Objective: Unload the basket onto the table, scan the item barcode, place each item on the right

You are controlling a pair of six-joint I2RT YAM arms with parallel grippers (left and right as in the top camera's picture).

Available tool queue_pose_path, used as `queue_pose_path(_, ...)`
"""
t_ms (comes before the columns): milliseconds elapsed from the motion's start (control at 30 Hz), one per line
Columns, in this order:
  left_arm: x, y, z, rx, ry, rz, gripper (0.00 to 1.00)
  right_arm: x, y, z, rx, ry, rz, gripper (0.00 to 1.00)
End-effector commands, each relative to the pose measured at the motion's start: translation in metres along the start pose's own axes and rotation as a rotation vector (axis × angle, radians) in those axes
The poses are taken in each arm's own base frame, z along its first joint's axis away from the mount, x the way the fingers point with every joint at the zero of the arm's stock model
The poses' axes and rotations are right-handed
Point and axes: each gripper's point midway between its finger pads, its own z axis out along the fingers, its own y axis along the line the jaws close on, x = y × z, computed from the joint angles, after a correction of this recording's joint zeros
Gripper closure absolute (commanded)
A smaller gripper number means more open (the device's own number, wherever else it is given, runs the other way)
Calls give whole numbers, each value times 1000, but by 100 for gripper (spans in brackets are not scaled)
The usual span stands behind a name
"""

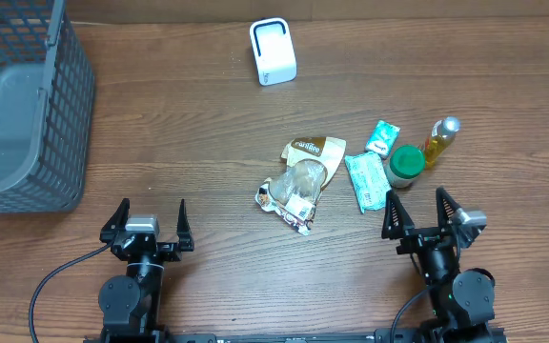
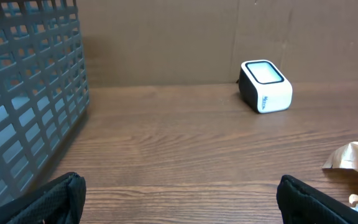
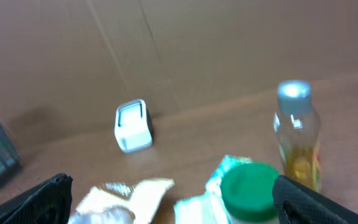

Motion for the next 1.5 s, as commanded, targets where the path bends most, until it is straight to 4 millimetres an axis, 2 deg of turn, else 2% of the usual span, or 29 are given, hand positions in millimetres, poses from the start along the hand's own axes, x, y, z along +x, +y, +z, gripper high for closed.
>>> queue_pose_path(0, -1, 0, 0, 4, -7, 19, 0, 2, -5, 0, 14, -3, -27, 0)
queue_pose_path(1467, -1, 0, 0, 4, -8, 19, 1, 0, -9, 0, 28, -7, -56, 0)
